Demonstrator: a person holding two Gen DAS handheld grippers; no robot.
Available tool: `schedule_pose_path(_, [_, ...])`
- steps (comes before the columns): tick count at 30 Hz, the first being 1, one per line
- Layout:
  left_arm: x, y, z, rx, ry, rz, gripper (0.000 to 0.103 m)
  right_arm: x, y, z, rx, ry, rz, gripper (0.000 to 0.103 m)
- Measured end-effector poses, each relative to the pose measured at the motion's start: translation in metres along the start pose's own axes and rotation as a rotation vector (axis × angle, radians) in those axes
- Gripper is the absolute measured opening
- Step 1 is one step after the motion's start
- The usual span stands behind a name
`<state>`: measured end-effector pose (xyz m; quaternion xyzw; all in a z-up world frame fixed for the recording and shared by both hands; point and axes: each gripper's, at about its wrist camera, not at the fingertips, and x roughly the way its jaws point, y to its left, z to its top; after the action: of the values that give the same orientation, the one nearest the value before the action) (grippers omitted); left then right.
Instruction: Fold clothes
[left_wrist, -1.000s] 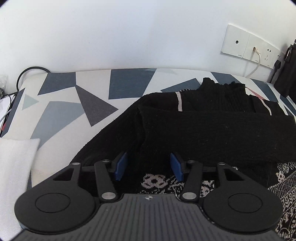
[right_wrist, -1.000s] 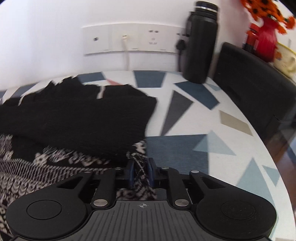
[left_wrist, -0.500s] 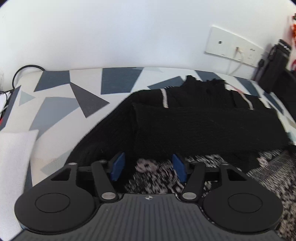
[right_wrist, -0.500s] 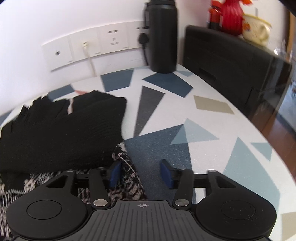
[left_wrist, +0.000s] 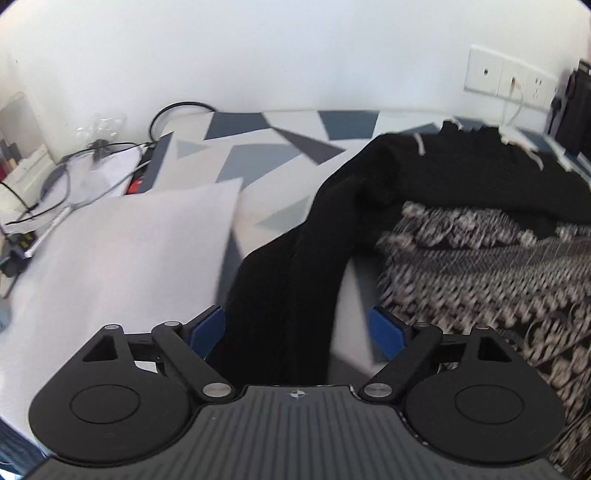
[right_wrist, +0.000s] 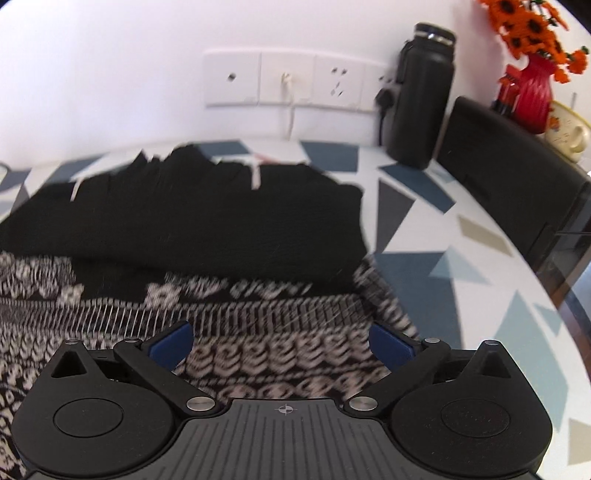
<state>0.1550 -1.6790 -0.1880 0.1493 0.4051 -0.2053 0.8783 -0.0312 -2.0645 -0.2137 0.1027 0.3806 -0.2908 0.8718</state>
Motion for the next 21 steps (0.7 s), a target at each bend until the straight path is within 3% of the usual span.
schedule_pose_path(3, [-0.006, 0.000, -0.010, 0.039, 0.014, 0.009, 0.085, 0.008, 0.004, -0.007, -0.006, 0.030, -0.008, 0.102])
schedule_pose_path(5, [-0.005, -0.002, -0.015, 0.064, 0.029, -0.002, 0.075, 0.010, 0.000, -0.011, 0.039, 0.031, 0.007, 0.102])
schedule_pose_path(8, [0.003, -0.003, -0.020, 0.086, 0.056, -0.019, 0.042, 0.011, -0.004, -0.013, 0.091, 0.037, 0.013, 0.102])
schedule_pose_path(9, [0.005, 0.000, -0.021, 0.071, 0.063, -0.043, 0.018, 0.012, -0.003, -0.013, 0.085, 0.036, 0.011, 0.102])
schedule_pose_path(10, [0.004, 0.002, -0.020, 0.046, 0.065, -0.083, 0.007, 0.013, -0.002, -0.014, 0.083, 0.035, 0.010, 0.102])
schedule_pose_path(13, [-0.003, 0.010, -0.014, -0.025, 0.036, -0.125, 0.006, 0.013, -0.003, -0.015, 0.080, 0.037, 0.012, 0.102])
schedule_pose_path(16, [-0.010, 0.031, 0.006, -0.200, 0.021, -0.197, 0.006, 0.012, -0.006, -0.014, 0.095, 0.046, 0.002, 0.102])
schedule_pose_path(18, [-0.015, 0.041, 0.025, -0.263, -0.004, -0.247, 0.005, 0.012, -0.006, -0.015, 0.095, 0.039, 0.004, 0.102])
schedule_pose_path(21, [-0.028, 0.041, 0.058, -0.256, -0.063, -0.294, 0.006, 0.012, -0.007, -0.016, 0.092, 0.029, 0.005, 0.102])
